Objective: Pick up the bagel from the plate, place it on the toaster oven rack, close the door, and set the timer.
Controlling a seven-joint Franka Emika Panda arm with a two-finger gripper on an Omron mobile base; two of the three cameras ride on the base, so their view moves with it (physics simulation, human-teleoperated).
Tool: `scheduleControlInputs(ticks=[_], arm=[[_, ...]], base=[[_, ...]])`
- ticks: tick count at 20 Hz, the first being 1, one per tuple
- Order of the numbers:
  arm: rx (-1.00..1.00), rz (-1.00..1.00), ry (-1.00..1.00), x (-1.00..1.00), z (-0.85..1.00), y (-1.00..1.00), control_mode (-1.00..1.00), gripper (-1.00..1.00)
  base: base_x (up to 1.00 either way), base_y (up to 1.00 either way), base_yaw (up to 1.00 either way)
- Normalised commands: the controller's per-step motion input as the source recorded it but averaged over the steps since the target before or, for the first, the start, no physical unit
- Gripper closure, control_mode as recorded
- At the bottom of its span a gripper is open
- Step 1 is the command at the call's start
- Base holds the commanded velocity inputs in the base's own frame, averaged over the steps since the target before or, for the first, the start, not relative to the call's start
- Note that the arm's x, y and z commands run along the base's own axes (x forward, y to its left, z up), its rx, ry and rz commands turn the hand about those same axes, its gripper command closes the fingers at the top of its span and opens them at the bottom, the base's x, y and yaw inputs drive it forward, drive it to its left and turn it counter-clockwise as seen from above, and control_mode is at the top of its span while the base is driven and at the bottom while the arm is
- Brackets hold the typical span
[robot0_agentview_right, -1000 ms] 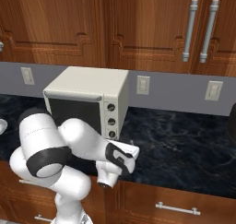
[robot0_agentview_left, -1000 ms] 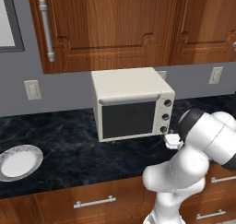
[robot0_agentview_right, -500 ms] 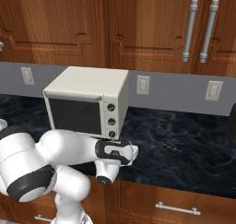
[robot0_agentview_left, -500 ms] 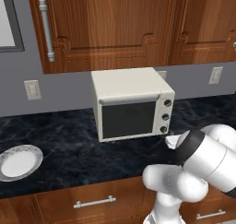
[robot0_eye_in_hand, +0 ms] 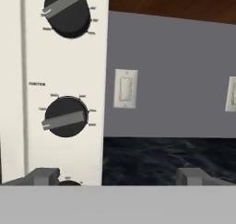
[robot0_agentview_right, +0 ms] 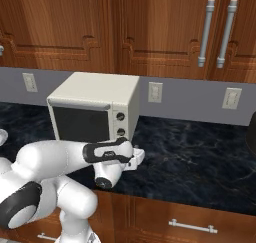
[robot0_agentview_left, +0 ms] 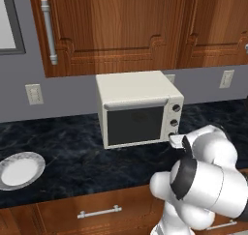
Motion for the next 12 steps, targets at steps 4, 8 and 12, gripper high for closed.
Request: scheduleControlInputs(ticks=[4,8,12], arm=[[0.00,-0.05,0.00,-0.27,-0.31,0.00,-1.00,-1.00],[0.00,-0.04,0.00,-0.51,-0.62,0.00,-1.00,-1.00],[0.00,-0.01,0.00,-0.49,-0.43,0.01,-1.00,-1.00]], base=[[0.00,0.00,0.00],[0.00,0.00,0.00],[0.00,0.00,0.00]])
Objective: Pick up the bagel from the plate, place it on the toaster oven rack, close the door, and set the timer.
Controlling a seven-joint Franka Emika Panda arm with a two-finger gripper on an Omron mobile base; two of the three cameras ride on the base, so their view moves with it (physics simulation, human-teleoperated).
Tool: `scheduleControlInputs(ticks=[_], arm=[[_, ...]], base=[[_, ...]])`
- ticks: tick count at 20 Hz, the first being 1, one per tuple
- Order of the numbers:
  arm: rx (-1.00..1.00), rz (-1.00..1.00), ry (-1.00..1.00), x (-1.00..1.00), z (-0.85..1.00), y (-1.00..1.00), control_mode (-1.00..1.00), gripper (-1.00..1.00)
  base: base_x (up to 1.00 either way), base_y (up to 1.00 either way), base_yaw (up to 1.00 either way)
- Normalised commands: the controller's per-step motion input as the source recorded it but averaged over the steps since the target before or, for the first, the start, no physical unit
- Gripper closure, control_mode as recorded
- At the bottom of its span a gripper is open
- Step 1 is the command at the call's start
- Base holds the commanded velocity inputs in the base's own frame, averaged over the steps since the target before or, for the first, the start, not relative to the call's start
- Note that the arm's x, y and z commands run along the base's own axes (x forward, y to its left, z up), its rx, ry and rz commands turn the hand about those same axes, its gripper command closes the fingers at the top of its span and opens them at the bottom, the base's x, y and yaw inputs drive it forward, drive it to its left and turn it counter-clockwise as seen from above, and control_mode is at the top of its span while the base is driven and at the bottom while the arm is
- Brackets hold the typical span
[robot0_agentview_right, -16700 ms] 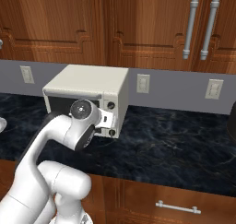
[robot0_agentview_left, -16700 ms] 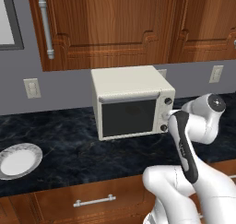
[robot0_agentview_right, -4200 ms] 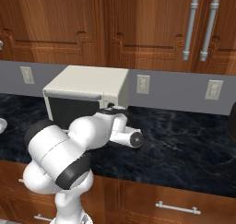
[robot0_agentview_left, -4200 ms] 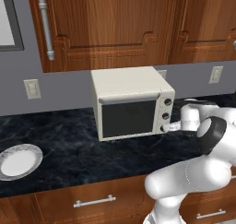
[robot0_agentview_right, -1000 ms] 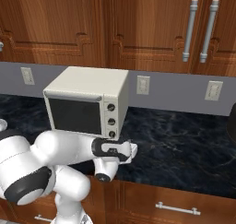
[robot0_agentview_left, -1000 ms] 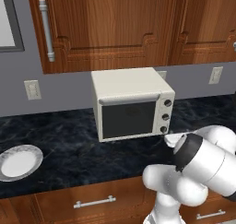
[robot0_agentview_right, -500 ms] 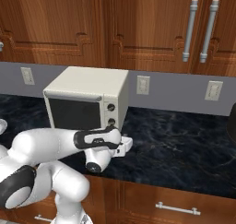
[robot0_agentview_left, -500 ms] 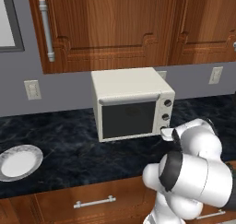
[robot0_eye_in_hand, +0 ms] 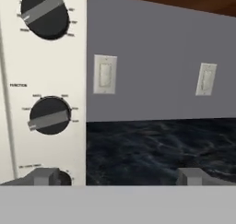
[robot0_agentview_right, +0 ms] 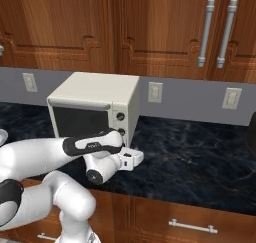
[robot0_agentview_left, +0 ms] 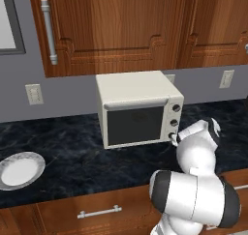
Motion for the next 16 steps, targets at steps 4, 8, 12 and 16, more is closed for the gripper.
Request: scheduleControlInputs(ticks=[4,8,12,16], arm=[[0.00,0.00,0.00,-0.30,-0.14,0.29,-1.00,-1.00],[0.00,0.04,0.00,-0.19,-0.24,0.37,-1.00,-1.00],[0.00,0.15,0.00,-0.14,-0.37,0.08,-1.00,-1.00],[0.00,0.10,0.00,-0.03,-0.19,-0.03,-1.00,-1.00]], base=[[0.00,0.00,0.00],[0.00,0.00,0.00],[0.00,0.00,0.00],[0.00,0.00,0.00]])
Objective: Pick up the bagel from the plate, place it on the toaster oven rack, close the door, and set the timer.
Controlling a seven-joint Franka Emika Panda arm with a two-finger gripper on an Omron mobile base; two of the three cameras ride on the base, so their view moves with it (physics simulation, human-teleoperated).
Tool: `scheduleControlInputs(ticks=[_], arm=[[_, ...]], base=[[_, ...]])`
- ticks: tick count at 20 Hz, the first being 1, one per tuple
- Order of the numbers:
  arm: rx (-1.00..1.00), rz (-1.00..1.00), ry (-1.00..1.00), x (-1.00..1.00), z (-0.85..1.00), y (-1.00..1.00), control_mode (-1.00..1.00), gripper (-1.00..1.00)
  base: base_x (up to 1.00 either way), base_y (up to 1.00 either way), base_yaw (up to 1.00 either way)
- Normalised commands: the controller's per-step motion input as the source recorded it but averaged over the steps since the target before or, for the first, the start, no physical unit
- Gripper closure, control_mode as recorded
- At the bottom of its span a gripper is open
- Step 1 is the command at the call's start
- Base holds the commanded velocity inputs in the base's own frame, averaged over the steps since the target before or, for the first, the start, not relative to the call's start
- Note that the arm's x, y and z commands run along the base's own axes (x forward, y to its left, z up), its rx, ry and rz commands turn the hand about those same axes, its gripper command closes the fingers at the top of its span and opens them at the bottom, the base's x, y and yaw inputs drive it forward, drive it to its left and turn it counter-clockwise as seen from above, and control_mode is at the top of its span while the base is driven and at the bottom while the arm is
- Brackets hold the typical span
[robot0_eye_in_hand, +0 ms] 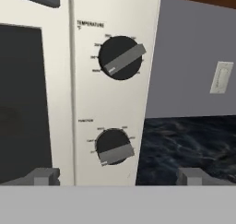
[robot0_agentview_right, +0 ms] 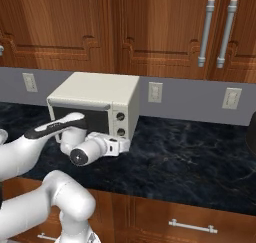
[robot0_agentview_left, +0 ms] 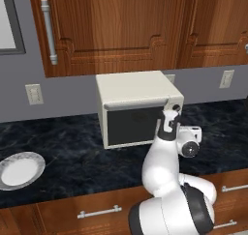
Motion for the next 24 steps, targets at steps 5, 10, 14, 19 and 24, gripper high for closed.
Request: scheduleControlInputs(ticks=[5,10,14,19,24], arm=[[0.00,0.05,0.00,0.00,-0.04,-0.07,-1.00,-1.00],[0.00,0.16,0.00,-0.10,-0.20,-0.19,-1.00,-1.00],[0.00,0.20,0.00,-0.14,-0.23,-0.26,-1.00,-1.00],[0.00,0.21,0.00,-0.22,-0.24,-0.31,-1.00,-1.00],[0.00,0.16,0.00,-0.26,-0.25,-0.25,-1.00,-1.00]], base=[[0.00,0.00,0.00],[0.00,0.00,0.00],[0.00,0.00,0.00],[0.00,0.00,0.00],[0.00,0.00,0.00]])
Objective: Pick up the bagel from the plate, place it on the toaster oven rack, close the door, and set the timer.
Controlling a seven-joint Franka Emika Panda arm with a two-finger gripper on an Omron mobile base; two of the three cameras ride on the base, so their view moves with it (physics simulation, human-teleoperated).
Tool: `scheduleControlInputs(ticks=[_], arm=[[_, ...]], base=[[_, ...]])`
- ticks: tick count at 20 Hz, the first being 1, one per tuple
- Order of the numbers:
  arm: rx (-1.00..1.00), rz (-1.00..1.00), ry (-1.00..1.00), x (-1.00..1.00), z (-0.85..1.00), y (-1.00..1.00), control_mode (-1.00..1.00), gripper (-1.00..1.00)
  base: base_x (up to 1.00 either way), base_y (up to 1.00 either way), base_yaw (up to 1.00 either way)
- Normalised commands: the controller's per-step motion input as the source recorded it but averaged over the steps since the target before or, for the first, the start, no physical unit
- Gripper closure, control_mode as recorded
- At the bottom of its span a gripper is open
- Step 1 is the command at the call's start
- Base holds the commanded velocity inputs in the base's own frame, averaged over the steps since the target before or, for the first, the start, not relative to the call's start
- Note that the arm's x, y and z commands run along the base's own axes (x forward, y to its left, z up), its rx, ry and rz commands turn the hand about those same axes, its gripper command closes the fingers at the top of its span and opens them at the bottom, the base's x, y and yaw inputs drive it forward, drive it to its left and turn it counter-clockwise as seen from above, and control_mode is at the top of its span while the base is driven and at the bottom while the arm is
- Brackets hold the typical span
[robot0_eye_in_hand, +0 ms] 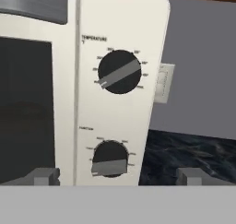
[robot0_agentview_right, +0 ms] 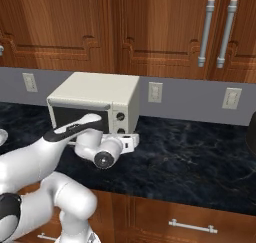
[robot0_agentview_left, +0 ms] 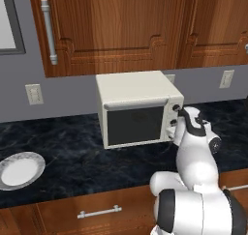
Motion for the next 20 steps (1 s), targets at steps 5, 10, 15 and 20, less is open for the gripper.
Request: scheduleControlInputs(ticks=[5,10,15,20], arm=[[0.00,0.04,0.00,-0.04,-0.38,0.00,-1.00,-1.00],[0.00,0.00,0.00,0.00,-0.58,0.02,-1.00,-1.00],[0.00,0.00,0.01,0.00,-0.53,0.20,-1.00,-1.00],[0.00,0.00,0.00,0.00,-0.33,0.32,-1.00,-1.00]], base=[[0.00,0.00,0.00],[0.00,0.00,0.00],[0.00,0.00,0.00],[0.00,0.00,0.00]])
